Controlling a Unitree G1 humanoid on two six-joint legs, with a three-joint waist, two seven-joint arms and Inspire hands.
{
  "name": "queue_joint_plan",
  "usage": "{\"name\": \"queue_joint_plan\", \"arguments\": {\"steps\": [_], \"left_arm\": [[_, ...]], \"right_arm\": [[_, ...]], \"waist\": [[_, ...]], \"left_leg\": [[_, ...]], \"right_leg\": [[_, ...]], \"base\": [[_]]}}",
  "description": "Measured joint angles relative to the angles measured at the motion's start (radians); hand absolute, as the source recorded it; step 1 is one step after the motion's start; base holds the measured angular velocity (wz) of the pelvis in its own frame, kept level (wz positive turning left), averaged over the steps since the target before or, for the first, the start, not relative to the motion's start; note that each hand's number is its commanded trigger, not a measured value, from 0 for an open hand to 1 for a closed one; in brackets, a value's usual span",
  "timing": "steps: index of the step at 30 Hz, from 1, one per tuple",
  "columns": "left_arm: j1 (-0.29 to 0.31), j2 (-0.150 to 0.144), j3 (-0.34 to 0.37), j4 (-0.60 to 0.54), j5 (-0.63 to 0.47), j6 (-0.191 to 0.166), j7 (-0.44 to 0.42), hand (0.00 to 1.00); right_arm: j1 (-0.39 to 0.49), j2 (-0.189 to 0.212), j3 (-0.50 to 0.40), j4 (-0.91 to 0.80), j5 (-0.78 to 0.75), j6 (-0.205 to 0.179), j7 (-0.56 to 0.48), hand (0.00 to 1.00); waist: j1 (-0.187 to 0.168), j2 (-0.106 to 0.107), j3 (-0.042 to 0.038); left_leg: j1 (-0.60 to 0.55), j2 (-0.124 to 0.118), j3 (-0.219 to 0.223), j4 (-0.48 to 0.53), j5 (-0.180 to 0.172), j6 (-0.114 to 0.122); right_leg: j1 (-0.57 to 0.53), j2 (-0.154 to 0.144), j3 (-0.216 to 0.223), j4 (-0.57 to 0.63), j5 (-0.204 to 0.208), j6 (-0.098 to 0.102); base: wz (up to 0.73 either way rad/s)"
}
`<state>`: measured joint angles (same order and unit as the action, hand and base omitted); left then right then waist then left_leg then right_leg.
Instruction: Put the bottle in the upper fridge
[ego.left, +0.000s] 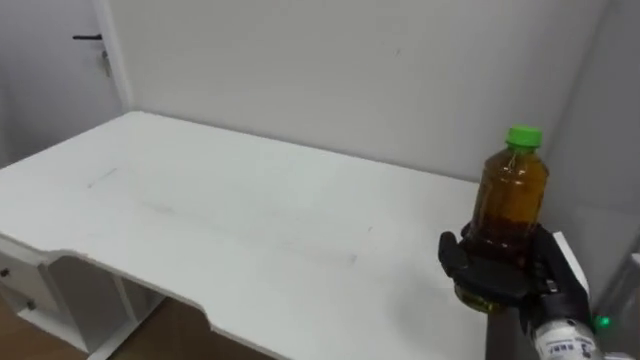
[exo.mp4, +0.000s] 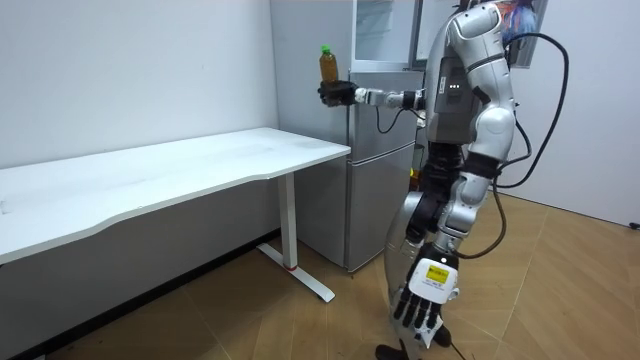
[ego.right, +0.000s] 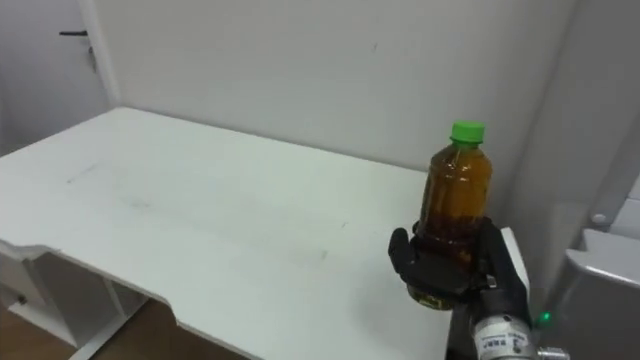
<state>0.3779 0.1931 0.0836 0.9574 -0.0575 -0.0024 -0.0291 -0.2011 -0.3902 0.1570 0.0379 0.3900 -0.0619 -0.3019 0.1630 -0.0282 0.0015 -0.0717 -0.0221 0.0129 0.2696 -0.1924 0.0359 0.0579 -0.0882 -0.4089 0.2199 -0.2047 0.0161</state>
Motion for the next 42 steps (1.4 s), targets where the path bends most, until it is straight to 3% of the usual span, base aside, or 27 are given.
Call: {"name": "queue_joint_plan", "arguments": {"steps": [4,9,16,22,27,36,42], "left_arm": [[0.008,-0.001,0.000,0.009,0.004,-0.003,-0.003,0.00],[0.007,-0.003,0.049,0.019,0.051,-0.003,-0.010,0.00],[0.007,-0.005,0.097,0.021,0.053,-0.003,-0.035,0.00],[0.008,-0.008,0.143,0.044,0.057,-0.004,-0.042,0.00],[0.005,-0.013,0.148,0.047,0.098,-0.006,-0.043,0.00],[0.004,-0.017,0.152,0.100,0.110,-0.021,-0.050,0.00],[-0.012,-0.019,0.173,0.170,0.110,-0.040,-0.049,0.00]], "right_arm": [[0.022,0.000,-0.015,-0.075,-0.040,0.000,0.047,1.00],[0.058,-0.001,-0.061,-0.164,-0.086,0.000,0.113,1.00],[0.068,-0.006,-0.149,-0.285,-0.134,0.000,0.195,1.00],[0.112,-0.006,-0.253,-0.379,-0.163,0.000,0.211,1.00],[0.141,-0.006,-0.269,-0.418,-0.163,0.000,0.221,1.00],[0.175,-0.006,-0.300,-0.451,-0.165,0.000,0.239,1.00],[0.192,-0.006,-0.340,-0.492,-0.200,-0.001,0.239,1.00]], "waist": [[-0.025,-0.009,-0.0051],[-0.033,-0.021,-0.0007],[-0.055,-0.028,-0.0010],[-0.081,-0.025,0.0002],[-0.102,-0.028,-0.0009],[-0.106,-0.048,-0.0102],[-0.107,-0.047,-0.0065]], "left_leg": [[0.027,0.000,0.009,-0.013,0.001,0.001],[0.064,0.000,0.012,-0.029,0.001,0.001],[0.068,0.000,0.015,-0.031,0.000,0.001],[0.085,0.004,0.035,-0.037,0.000,0.000],[0.104,0.009,0.055,-0.053,0.000,-0.001],[0.124,0.011,0.070,-0.065,0.000,-0.001],[0.133,0.011,0.077,-0.070,-0.001,-0.001]], "right_leg": [[0.015,0.000,0.015,0.000,0.000,0.001],[0.042,0.001,0.020,-0.002,0.001,0.002],[0.044,0.000,0.026,-0.004,0.001,0.002],[0.061,0.005,0.040,-0.017,0.002,0.004],[0.064,0.010,0.065,-0.017,0.002,0.004],[0.066,0.011,0.086,-0.016,0.003,0.003],[0.066,0.012,0.101,-0.016,0.003,0.003]], "base": [[-0.09],[-0.01],[-0.01],[-0.06],[-0.15],[-0.07],[-0.04]]}}
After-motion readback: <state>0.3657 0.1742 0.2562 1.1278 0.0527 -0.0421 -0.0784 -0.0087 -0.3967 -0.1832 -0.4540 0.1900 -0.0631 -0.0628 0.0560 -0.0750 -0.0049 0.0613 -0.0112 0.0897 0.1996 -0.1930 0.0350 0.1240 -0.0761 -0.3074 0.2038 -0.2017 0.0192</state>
